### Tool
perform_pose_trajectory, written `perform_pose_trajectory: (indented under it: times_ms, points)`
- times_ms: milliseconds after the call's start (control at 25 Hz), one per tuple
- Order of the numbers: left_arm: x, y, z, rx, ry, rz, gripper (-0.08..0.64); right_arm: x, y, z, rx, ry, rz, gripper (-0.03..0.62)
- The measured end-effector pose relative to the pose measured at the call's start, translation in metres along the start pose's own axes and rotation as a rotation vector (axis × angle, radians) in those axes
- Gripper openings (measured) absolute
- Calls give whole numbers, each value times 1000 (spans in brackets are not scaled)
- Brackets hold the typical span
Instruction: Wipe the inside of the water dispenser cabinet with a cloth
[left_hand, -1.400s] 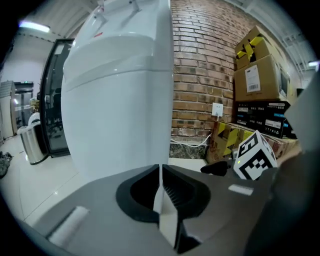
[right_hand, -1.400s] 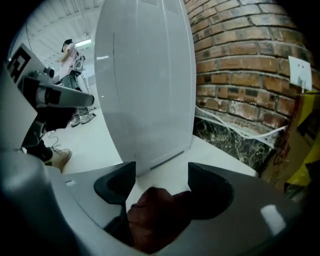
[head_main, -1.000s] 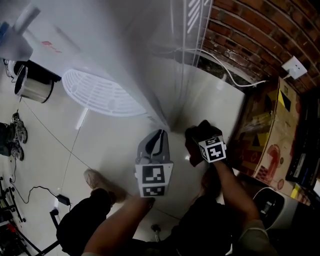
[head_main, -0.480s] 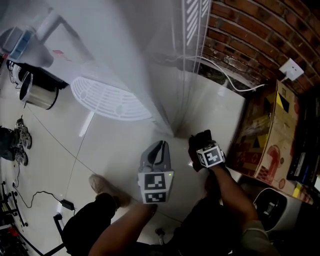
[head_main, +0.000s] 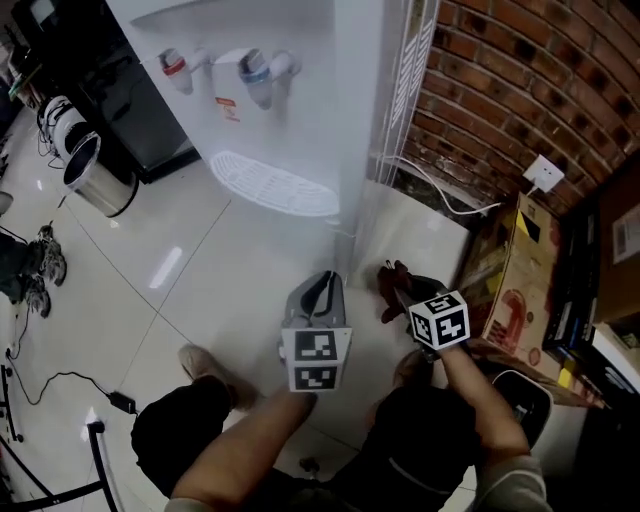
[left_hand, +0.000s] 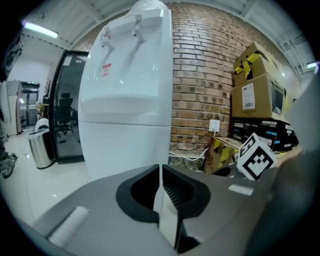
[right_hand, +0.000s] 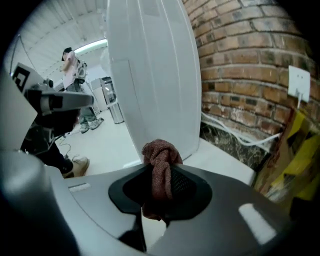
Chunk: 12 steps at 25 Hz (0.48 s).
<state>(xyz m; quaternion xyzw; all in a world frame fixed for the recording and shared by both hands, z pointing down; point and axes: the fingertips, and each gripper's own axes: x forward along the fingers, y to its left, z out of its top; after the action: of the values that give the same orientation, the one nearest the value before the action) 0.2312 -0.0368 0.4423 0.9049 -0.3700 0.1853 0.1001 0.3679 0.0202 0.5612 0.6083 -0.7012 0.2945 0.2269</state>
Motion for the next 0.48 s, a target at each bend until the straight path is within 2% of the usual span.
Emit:
perform_pose_trajectory:
  times_ms: [120,240,360,480]
  points:
    - [-16,1,34,26,-44,6,20,-46,12,56,-65,-91,-9,92]
    - [-39,6,69,50,-77,2,20,-89,33,102,-152,-142,-11,92]
    - [-60,9,101,130,-108,-20,20,-127,53,144,-239,-176,-20,92]
    - [-73,10,121,192,-144,-50,47,-160,68,188,-276,-215,-56,92]
